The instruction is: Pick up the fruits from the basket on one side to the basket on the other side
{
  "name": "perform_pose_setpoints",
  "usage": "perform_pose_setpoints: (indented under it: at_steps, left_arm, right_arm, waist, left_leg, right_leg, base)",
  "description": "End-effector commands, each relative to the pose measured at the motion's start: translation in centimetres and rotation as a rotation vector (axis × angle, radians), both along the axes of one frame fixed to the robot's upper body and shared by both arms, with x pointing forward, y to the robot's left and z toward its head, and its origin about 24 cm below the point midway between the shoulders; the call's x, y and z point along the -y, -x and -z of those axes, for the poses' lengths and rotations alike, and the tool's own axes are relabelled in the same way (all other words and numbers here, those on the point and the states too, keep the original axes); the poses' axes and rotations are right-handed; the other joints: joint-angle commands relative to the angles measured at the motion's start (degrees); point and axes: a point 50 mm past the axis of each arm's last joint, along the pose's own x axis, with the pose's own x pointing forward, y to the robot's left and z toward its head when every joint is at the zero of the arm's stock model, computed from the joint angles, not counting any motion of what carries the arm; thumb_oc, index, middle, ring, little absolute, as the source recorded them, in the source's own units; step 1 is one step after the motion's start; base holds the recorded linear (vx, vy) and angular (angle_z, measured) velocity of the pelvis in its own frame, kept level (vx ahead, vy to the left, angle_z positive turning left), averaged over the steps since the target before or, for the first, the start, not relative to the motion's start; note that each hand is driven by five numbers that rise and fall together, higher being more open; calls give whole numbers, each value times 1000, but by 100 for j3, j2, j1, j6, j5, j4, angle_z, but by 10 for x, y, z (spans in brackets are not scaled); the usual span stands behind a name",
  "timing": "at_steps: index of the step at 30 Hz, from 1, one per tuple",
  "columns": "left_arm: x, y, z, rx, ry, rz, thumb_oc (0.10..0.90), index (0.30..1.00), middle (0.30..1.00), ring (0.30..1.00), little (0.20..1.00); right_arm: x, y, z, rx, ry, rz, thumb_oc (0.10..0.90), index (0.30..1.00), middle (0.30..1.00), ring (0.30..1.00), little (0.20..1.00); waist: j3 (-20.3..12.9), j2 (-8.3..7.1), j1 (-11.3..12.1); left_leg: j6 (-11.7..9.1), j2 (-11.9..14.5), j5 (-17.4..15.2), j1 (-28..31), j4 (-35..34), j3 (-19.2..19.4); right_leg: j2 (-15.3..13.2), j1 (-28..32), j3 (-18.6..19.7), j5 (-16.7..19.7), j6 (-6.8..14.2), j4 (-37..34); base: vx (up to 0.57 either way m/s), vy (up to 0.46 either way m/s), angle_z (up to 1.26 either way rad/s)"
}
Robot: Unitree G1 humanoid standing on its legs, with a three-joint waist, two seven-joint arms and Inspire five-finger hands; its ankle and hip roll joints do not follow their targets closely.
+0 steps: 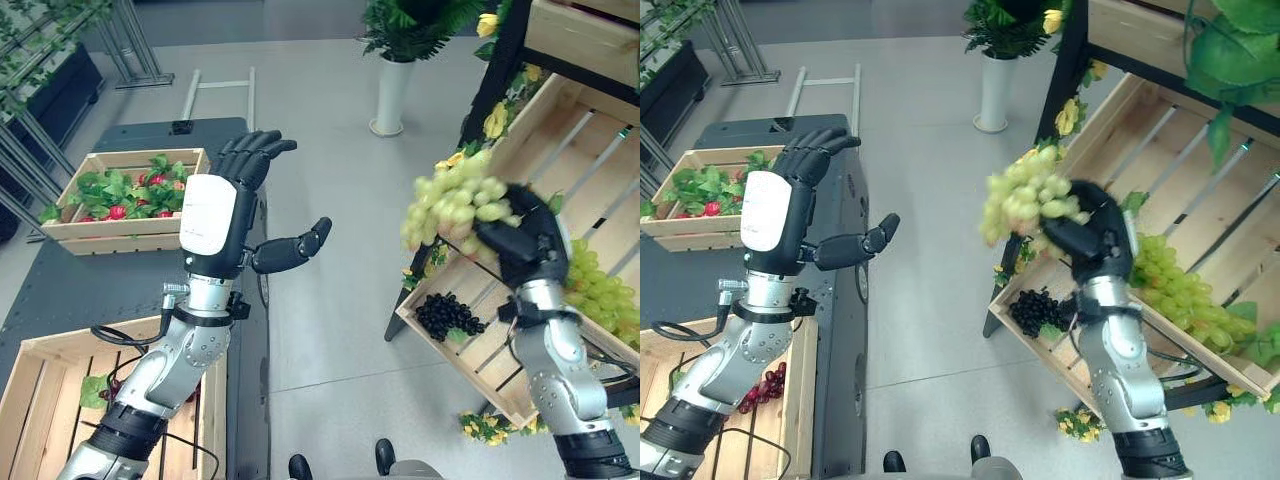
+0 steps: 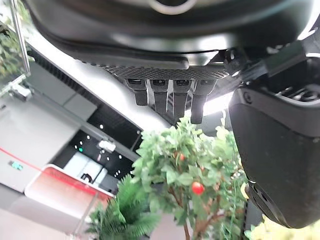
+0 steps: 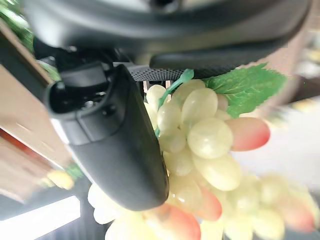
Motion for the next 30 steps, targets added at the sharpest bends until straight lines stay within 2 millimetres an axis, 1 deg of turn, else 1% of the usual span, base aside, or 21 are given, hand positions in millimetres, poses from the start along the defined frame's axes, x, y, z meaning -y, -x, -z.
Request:
perform_pose_setpoints:
  at_steps: [1, 4, 5, 6, 9, 10, 11, 14, 15, 16, 18, 20, 21, 22, 23, 25, 26, 27, 28, 29, 30]
  left_arm:
    - [8, -19, -33, 159, 94, 46, 800, 900, 900, 900, 900]
    - [13, -20, -32, 149, 97, 65, 800, 900, 900, 900, 900]
    - [16, -21, -30, 149, 85, 77, 800, 900, 900, 900, 900]
    - [16, -21, -30, 150, 85, 78, 800, 900, 900, 900, 900]
    - [22, -23, -26, 128, 74, 96, 800, 900, 900, 900, 900]
    - [22, -23, -26, 128, 74, 97, 800, 900, 900, 900, 900]
    - [23, -24, -23, 115, 73, 93, 800, 900, 900, 900, 900]
    - [24, -26, -20, 99, 70, 91, 800, 900, 900, 900, 900]
    - [24, -26, -20, 98, 70, 93, 800, 900, 900, 900, 900]
    - [25, -26, -20, 96, 71, 97, 800, 900, 900, 900, 900]
    - [25, -26, -20, 96, 71, 100, 800, 900, 900, 900, 900]
    - [28, -26, -22, 96, 73, 116, 800, 900, 900, 900, 900]
    - [29, -26, -22, 96, 74, 121, 800, 900, 900, 900, 900]
    - [30, -26, -22, 95, 74, 125, 800, 900, 900, 900, 900]
    - [32, -26, -25, 94, 76, 140, 800, 900, 900, 900, 900]
    - [35, -26, -27, 92, 77, 151, 800, 900, 900, 900, 900]
    - [36, -26, -28, 91, 78, 155, 800, 900, 900, 900, 900]
    - [36, -26, -29, 90, 79, 160, 800, 900, 900, 900, 900]
    - [37, -26, -32, 89, 78, 172, 800, 900, 900, 900, 900]
    - [39, -26, -33, 89, 79, 180, 800, 900, 900, 900, 900]
    - [41, -26, -35, 89, 80, 188, 800, 900, 900, 900, 900]
  right_arm:
    - [18, 12, -80, 395, -42, 118, 400, 300, 300, 300, 300]
    - [26, 11, -85, 386, -21, 185, 400, 300, 300, 300, 300]
    - [31, 10, -89, 376, -3, 219, 400, 300, 300, 300, 300]
    - [31, 10, -89, 376, -3, 220, 400, 300, 300, 300, 300]
    - [45, 7, -98, 365, 24, 335, 400, 300, 300, 300, 300]
    - [46, 6, -99, 364, 22, 339, 400, 300, 300, 300, 300]
    - [52, 5, -102, 353, 21, 380, 400, 300, 300, 300, 300]
    - [61, 1, -107, 318, 69, 439, 400, 300, 300, 300, 300]
    - [63, 1, -107, 308, 75, 443, 400, 300, 300, 300, 300]
    - [69, -1, -107, 274, 103, 471, 400, 300, 300, 300, 300]
    - [73, -1, -106, 255, 130, 487, 400, 300, 300, 300, 300]
    - [85, -4, -104, 192, 186, 520, 400, 300, 300, 300, 300]
    - [88, -5, -102, 176, 196, 527, 400, 300, 300, 300, 300]
    - [91, -6, -100, 155, 205, 533, 400, 300, 300, 300, 300]
    - [99, -11, -93, 84, 249, 528, 400, 300, 300, 300, 300]
    - [104, -16, -86, 31, 274, 538, 400, 300, 300, 300, 300]
    - [105, -17, -83, 17, 263, 528, 422, 333, 333, 333, 333]
    - [107, -19, -80, -1, 254, 513, 535, 502, 502, 502, 502]
    - [108, -21, -74, -33, 261, 499, 687, 731, 731, 731, 731]
    - [108, -24, -69, -52, 265, 480, 685, 728, 728, 728, 728]
    - [106, -27, -64, -73, 261, 445, 717, 775, 775, 775, 775]
  waist:
    - [-630, 57, -73]
    - [-643, 47, -122]
    - [-648, 35, -172]
    - [-645, 37, -166]
    - [-667, 0, -251]
    - [-664, 0, -248]
    - [-667, -12, -290]
    - [-682, -34, -336]
    - [-685, -36, -339]
    - [-693, -45, -364]
    - [-697, -48, -373]
    - [-700, -61, -379]
    - [-700, -60, -376]
    - [-700, -65, -372]
    - [-705, -72, -352]
    - [-708, -81, -335]
    - [-709, -82, -329]
    - [-706, -81, -322]
    - [-701, -83, -300]
    - [-693, -82, -291]
    - [-683, -79, -277]
  left_leg:
    - [-173, 87, -631, 234, 13, -169]
    - [-176, 96, -635, 242, 13, -121]
    - [-179, 106, -640, 259, 13, -65]
    - [-179, 107, -641, 259, 13, -62]
    - [-189, 132, -646, 290, 13, 57]
    - [-191, 133, -646, 291, 13, 64]
    - [-196, 145, -646, 304, 13, 106]
    - [-207, 166, -644, 315, 13, 157]
    - [-208, 168, -643, 314, 13, 160]
    - [-217, 183, -641, 322, 13, 185]
    - [-220, 187, -641, 324, 13, 190]
    - [-236, 201, -637, 327, 13, 199]
    - [-239, 204, -637, 329, 13, 201]
    - [-243, 206, -637, 328, 13, 194]
    - [-255, 214, -631, 323, 13, 182]
    - [-256, 221, -628, 324, 13, 177]
    - [-254, 220, -627, 324, 13, 170]
    - [-253, 216, -625, 322, 13, 153]
    - [-257, 216, -623, 320, 13, 132]
    - [-259, 214, -619, 317, 13, 117]
    - [-257, 211, -617, 310, 13, 101]
  right_leg:
    - [236, -82, -302, 63, -4, 12]
    - [237, -103, -284, 77, 2, 12]
    - [241, -120, -268, 91, 4, 12]
    - [242, -121, -265, 91, 4, 12]
    - [258, -160, -221, 118, 11, 12]
    - [259, -163, -217, 119, 11, 12]
    - [276, -178, -178, 130, 10, 12]
    - [306, -194, -116, 135, 3, 12]
    - [310, -197, -108, 136, 2, 12]
    - [322, -201, -84, 138, 2, 12]
    - [331, -204, -71, 138, 0, 12]
    - [339, -213, -67, 141, -5, 12]
    - [340, -213, -70, 141, -7, 12]
    - [340, -215, -74, 141, -7, 12]
    - [335, -218, -96, 143, -3, 12]
    - [325, -216, -121, 144, 1, 12]
    - [325, -214, -125, 146, 1, 12]
    - [327, -213, -130, 147, 0, 12]
    - [320, -214, -147, 153, -3, 12]
    - [311, -217, -162, 159, -3, 12]
    - [303, -218, -183, 161, -3, 12]
  base:
    - [31, 8, -11]
    - [33, 3, -11]
    - [0, 0, 0]
    - [37, 0, -3]
    - [44, -10, -18]
    - [38, -13, -20]
    - [29, -12, -11]
    - [35, -22, -17]
    - [33, -27, -12]
    - [26, -22, -4]
    - [0, 0, 0]
    - [19, -39, -3]
    - [10, -34, -3]
    - [9, -44, -1]
    - [8, -45, 0]
    - [7, -25, 0]
    - [0, 0, 0]
    - [0, 0, 0]
    - [0, 0, 0]
    - [0, 0, 0]
    - [0, 0, 0]
